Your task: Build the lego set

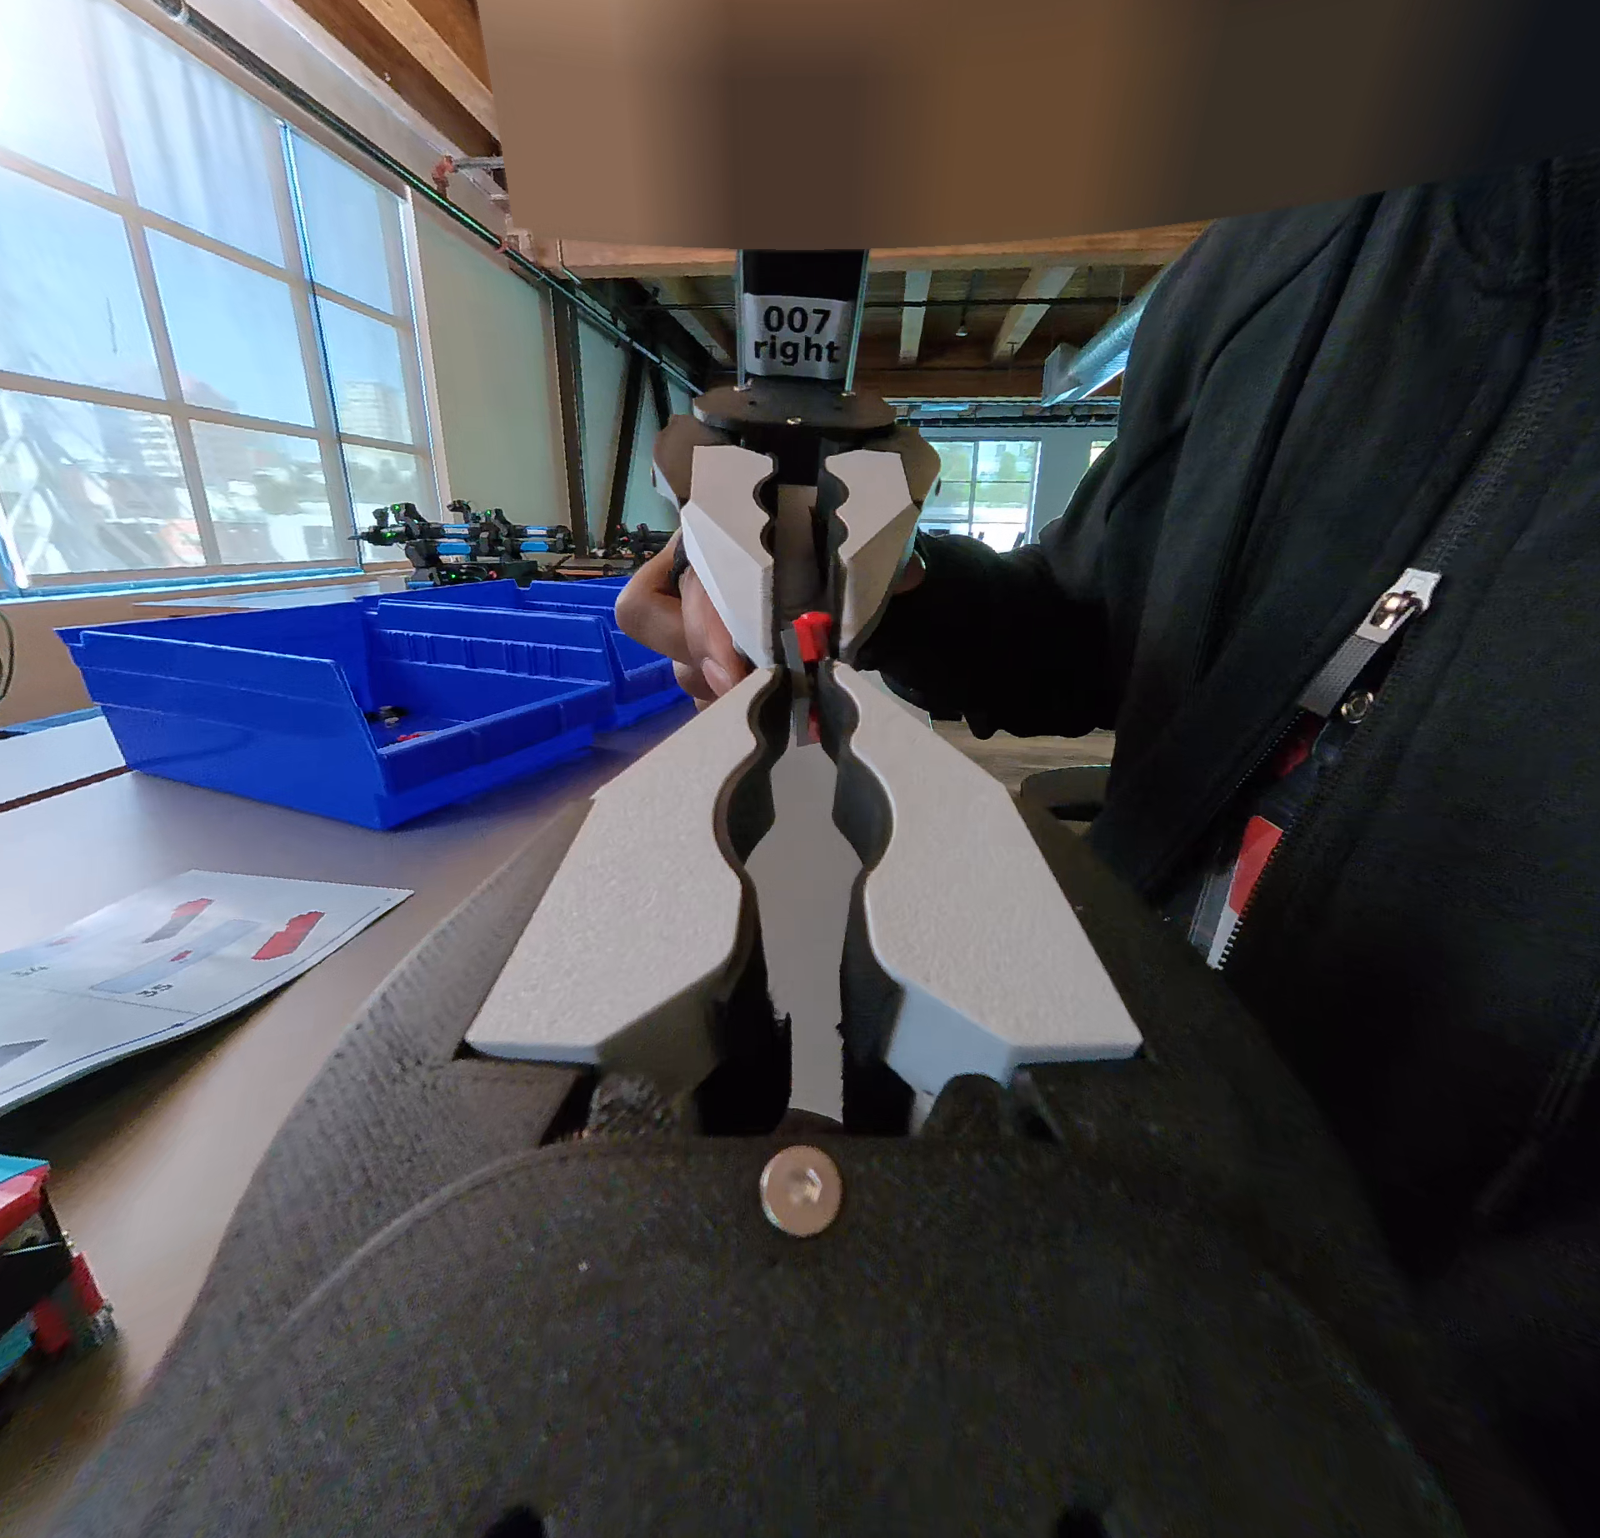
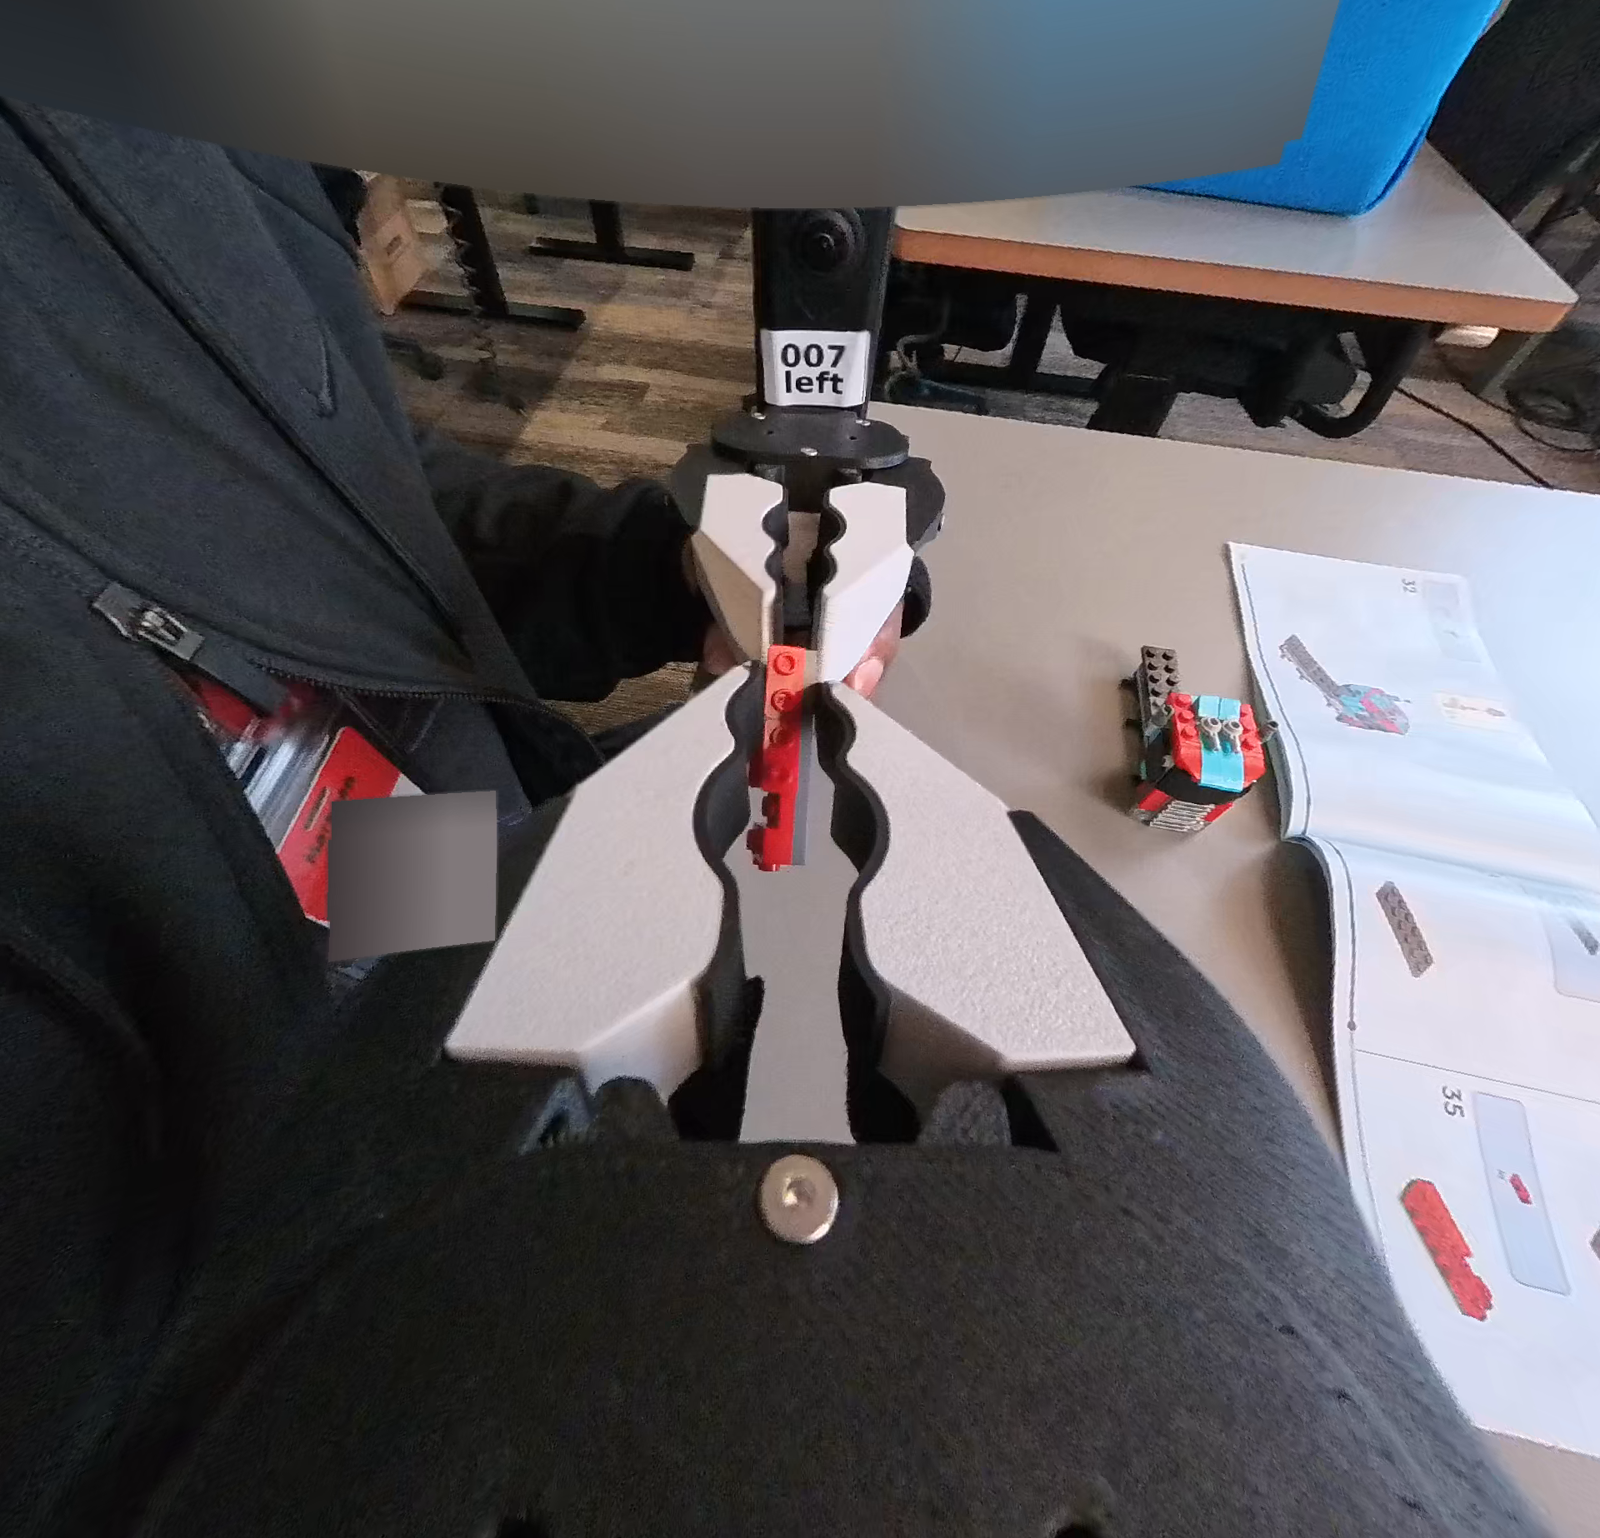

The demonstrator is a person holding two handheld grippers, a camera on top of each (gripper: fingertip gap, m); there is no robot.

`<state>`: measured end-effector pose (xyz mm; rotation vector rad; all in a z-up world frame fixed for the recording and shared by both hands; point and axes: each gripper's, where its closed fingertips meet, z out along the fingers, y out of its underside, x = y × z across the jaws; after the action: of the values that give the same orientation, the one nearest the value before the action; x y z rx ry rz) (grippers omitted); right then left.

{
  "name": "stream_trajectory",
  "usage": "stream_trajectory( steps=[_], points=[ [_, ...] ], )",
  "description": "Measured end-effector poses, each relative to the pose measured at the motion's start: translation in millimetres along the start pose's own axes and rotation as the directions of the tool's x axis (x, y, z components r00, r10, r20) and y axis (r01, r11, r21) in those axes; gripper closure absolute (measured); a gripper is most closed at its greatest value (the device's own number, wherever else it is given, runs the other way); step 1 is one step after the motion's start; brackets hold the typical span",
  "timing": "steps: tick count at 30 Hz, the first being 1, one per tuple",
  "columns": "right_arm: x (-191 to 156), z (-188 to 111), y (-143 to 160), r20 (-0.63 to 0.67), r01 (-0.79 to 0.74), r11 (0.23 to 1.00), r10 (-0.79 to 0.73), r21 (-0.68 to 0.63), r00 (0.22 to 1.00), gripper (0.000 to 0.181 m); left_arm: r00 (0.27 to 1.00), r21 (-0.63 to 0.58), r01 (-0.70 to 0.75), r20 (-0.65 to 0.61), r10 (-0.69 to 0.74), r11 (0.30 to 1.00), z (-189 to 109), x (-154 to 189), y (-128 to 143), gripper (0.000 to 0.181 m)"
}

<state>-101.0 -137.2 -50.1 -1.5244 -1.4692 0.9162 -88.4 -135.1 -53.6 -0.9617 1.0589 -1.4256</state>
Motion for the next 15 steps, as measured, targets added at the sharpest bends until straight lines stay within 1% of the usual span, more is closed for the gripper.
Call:
stream_trajectory(
  steps=[6,15],
  points=[
    [-2.4,1.1,-4.5,0.017,-0.01,1.0,0.009,0.029,1.0,0.171,1.0,0.023,-0.029,-0.012,0.029,0.999,-1.3,3.0,-4.2,0.176],
    [-1.0,1.2,-6.8,-0.016,0.027,0.999,-0.026,0.034,1.0,0.171,0.999,0.033,-0.049,-0.005,0.049,0.998,-2.1,2.9,-6.4,0.176]
  ],
)
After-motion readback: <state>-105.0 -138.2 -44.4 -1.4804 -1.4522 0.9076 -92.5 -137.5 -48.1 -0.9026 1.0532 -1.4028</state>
